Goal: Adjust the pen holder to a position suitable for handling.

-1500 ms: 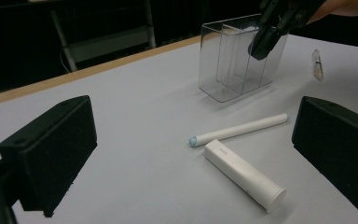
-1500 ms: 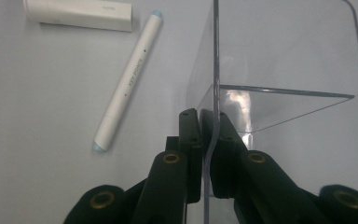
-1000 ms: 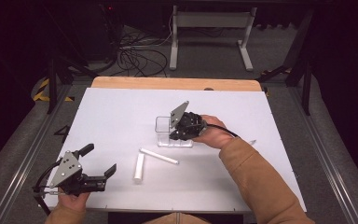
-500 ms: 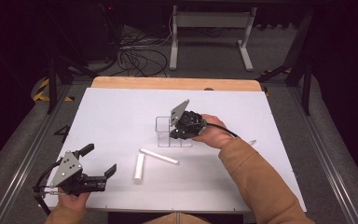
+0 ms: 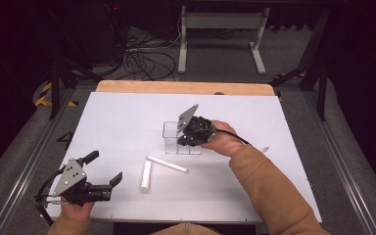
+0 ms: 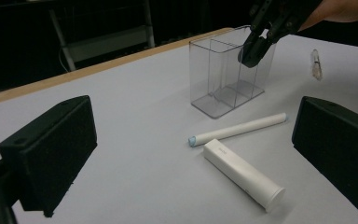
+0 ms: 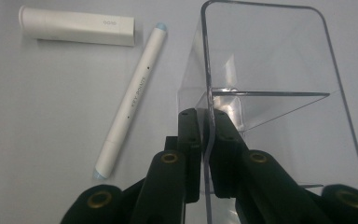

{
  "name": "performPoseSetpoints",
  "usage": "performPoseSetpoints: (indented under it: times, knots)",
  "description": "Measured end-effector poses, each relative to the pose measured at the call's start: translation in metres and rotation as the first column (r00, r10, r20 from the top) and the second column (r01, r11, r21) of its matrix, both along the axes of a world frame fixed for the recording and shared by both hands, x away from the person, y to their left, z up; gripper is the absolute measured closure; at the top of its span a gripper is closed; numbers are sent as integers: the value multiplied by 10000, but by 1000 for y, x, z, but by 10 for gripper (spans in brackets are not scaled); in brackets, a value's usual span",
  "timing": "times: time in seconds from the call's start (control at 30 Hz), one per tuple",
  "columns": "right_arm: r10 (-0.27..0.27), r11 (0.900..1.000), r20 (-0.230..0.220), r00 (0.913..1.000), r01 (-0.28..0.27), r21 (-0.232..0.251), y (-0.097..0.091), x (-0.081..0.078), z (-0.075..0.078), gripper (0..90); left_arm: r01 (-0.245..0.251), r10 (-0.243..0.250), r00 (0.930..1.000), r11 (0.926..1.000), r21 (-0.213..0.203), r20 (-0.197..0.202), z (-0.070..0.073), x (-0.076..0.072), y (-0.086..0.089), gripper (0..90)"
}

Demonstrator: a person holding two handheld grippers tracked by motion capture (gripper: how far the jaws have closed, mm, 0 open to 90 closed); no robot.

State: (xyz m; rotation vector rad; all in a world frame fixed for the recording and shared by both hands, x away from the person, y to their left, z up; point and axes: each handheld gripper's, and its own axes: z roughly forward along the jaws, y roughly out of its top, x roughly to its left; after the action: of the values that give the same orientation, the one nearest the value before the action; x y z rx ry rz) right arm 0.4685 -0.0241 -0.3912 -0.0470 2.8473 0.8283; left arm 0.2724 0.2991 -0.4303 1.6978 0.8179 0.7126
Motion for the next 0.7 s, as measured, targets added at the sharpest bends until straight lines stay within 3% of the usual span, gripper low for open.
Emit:
performPoseSetpoints:
  times: [0.03, 0.07, 0.2, 0.23, 0.33, 0.6, 0.7]
  knots:
    - [0, 10000, 0, 10000, 0, 0, 0, 0, 0, 828, 0, 0, 10000, 10000, 0, 0, 0, 0, 0, 7]
    - [-132, 9998, 106, 9999, 130, 182, -2, -1, 3, 737, 0, 0, 10000, 10000, 8, -4, 0, 0, 0, 7]
    - [-272, 9973, 40, 9996, 268, 677, -7, -1, 7, 630, 62, -64, 9999, 9998, -174, -123, 0, 1, 1, 6]
    - [-392, 9951, 124, 9992, 379, 919, -11, -3, 11, 556, 74, -80, 9997, 9997, -248, -220, 0, 2, 2, 6]
    - [-713, 9889, 104, 9974, 694, 1315, -17, -6, 17, 448, -4, 0, 9999, 9998, -211, -171, -1, 3, 2, 6]
    - [-1110, 9715, 232, 9935, 1036, 2131, -28, -15, 32, 303, -40, 40, 9999, 10000, -27, -135, 0, 3, 0, 18]
    - [-1307, 9558, 228, 9912, 1199, 2684, -35, -21, 39, 253, -213, 211, 9996, 9997, -72, -179, 0, 5, 0, 23]
